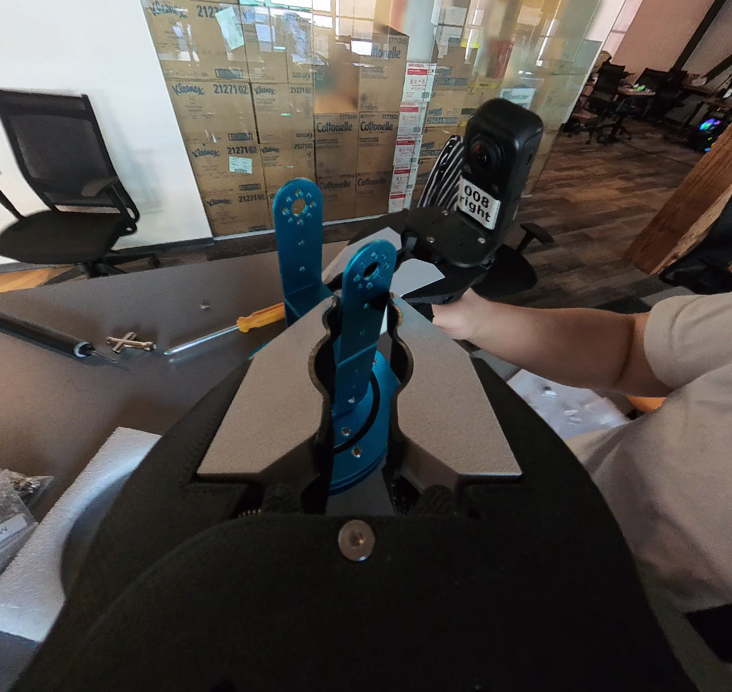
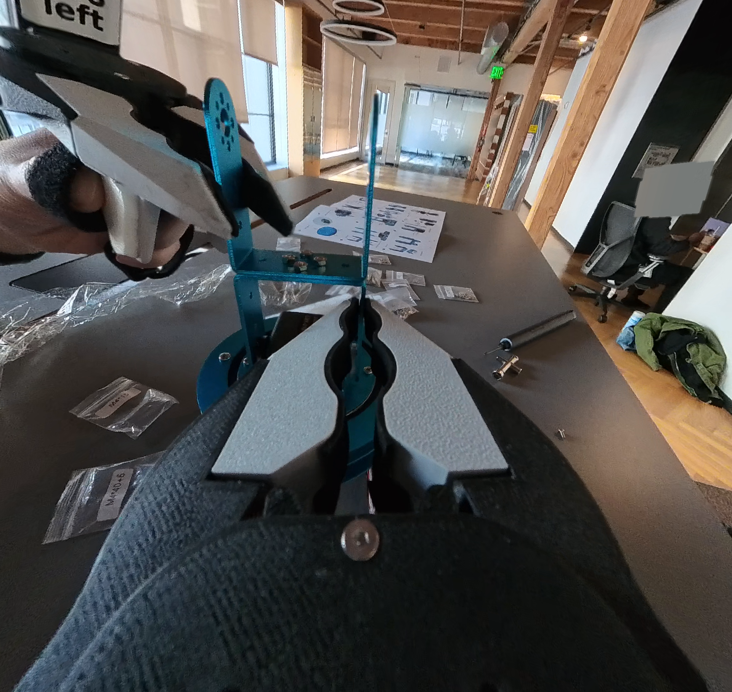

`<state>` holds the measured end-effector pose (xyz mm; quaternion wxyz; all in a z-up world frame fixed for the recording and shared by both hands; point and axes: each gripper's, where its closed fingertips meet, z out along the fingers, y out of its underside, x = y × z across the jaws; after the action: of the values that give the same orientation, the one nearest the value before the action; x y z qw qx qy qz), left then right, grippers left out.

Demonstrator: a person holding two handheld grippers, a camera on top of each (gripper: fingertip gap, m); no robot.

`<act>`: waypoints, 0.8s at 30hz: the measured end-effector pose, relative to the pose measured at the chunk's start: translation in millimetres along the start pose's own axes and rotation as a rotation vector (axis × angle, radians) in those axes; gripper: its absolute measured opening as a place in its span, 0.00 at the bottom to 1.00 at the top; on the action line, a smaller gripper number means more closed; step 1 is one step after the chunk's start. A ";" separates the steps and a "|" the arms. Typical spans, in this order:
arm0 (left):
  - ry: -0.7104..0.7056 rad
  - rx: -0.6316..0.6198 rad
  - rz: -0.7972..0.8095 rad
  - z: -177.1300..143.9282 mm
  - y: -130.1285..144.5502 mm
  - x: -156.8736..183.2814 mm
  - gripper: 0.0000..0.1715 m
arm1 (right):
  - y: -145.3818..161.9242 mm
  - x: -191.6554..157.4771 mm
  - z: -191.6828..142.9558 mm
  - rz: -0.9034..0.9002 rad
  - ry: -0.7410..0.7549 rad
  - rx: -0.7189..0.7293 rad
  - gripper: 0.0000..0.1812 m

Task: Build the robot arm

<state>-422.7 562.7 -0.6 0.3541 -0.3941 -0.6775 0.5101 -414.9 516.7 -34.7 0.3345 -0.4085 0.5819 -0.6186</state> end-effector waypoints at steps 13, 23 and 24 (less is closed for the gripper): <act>-0.073 -0.073 0.027 3.3 6.4 -10.2 0.14 | 2.8 7.7 -1.7 0.111 -0.016 0.037 0.03; -0.255 -0.061 -0.049 -26.0 4.0 -6.0 0.27 | -2.6 14.0 -31.9 0.120 -0.280 0.102 0.12; -0.288 -0.052 -0.046 -31.3 1.9 -3.3 0.27 | -2.0 18.9 -39.8 0.096 -0.319 0.101 0.12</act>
<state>-393.3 573.0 4.5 0.2546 -0.3103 -0.7432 0.5353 -458.8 517.9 -30.1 0.4720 -0.4558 0.5086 -0.5575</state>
